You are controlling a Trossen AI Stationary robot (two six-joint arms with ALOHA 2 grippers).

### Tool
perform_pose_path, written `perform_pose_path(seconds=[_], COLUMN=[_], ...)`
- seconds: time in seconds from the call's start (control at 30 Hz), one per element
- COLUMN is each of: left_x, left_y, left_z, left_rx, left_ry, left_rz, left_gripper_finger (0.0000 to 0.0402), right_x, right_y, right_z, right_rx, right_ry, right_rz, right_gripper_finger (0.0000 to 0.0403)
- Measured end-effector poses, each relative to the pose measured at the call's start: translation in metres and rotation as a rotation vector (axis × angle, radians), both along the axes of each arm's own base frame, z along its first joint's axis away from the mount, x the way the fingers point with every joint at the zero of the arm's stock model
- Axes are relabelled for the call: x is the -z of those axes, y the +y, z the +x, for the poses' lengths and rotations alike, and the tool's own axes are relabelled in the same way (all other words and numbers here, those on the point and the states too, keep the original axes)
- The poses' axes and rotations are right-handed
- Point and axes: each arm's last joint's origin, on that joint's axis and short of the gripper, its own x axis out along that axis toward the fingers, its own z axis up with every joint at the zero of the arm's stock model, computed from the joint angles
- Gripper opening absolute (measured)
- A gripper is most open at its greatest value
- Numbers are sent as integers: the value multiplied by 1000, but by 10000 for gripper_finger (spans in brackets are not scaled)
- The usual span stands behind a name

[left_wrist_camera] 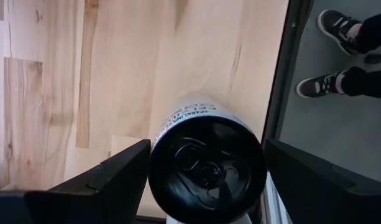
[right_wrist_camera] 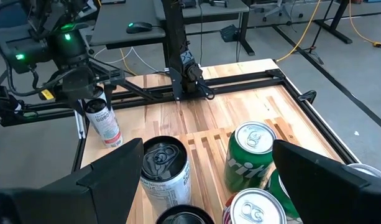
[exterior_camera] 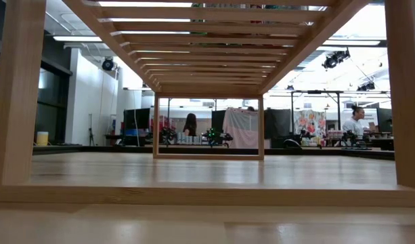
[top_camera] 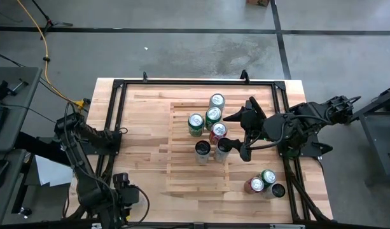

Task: Place canned beverage on shelf
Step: Put the white pink soda can on the shelf aligned with the other white pink soda cans

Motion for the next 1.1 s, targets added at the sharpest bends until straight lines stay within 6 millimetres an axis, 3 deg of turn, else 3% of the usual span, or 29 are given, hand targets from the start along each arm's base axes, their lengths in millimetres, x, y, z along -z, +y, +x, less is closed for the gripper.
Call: perform_pose_path(seconds=[0.63,0.83,0.97,1.1], left_x=[12,11,6,-20], left_y=[-3,-1,8,23], left_z=[6,9,14,19], left_rx=[-18,-5,-10,6], left_ry=[29,54,84,74], left_rz=[35,25,5,-87], left_gripper_finger=[304,251,238,238], right_x=[1,1,1,1], right_y=[0,0,0,0], right_z=[0,0,0,0], right_rx=[0,0,1,1], right_ry=[6,6,6,6], right_rz=[-3,-3,-3,-3], right_gripper_finger=[342,342,342,342])
